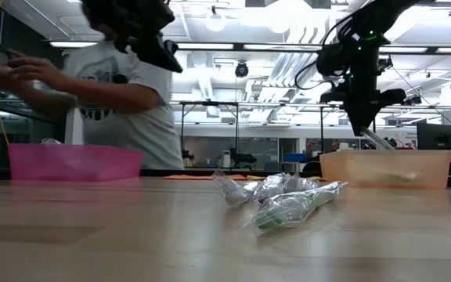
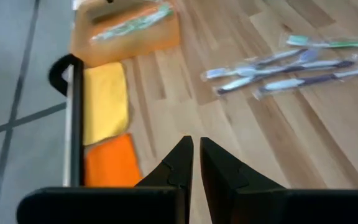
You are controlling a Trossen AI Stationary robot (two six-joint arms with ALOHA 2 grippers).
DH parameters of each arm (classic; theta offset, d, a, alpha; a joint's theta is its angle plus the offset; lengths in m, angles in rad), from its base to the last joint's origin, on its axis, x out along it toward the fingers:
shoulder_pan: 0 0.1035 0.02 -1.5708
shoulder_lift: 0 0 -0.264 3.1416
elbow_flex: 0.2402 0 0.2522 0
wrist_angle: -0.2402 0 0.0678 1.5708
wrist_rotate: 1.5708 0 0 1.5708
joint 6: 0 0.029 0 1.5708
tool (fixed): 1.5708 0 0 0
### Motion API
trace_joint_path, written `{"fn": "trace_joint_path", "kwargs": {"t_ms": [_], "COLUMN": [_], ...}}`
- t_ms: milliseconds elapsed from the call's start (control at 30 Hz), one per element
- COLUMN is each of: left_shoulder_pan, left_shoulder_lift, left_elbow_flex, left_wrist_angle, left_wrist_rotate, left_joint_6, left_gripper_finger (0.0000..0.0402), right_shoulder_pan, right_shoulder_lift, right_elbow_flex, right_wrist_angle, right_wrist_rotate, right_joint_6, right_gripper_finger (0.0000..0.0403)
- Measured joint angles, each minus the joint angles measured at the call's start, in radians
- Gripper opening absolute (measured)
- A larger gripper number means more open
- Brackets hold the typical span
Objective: Pick & Place Toothbrushes
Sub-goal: Put the green toothbrush into the orange bin, then put the purple toothbrush into the yellow bin
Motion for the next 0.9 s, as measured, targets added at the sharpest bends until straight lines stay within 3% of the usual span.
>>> {"fn": "trace_joint_path", "kwargs": {"t_ms": [233, 533, 700, 900], "left_shoulder_pan": [0.001, 0.000, 0.000, 0.000], "left_shoulder_lift": [-0.081, -0.106, -0.106, -0.103], "left_elbow_flex": [-0.134, -0.210, -0.216, -0.216], "left_wrist_angle": [0.112, 0.146, 0.158, 0.172], "left_wrist_rotate": [0.023, 0.022, 0.022, 0.008], "left_joint_6": [-0.025, -0.053, -0.079, -0.078], "left_gripper_finger": [0.0025, 0.0025, 0.0025, 0.0032], "right_shoulder_pan": [0.001, 0.002, 0.008, 0.032], "right_shoulder_lift": [0.021, 0.015, -0.041, -0.159], "right_elbow_flex": [0.000, 0.000, 0.000, 0.000], "right_wrist_angle": [-0.001, -0.040, -0.041, -0.040], "right_wrist_rotate": [-0.006, -0.028, -0.031, -0.032], "right_joint_6": [0.047, 0.053, 0.054, 0.053], "right_gripper_finger": [0.0072, 0.0161, 0.0198, 0.0207]}}
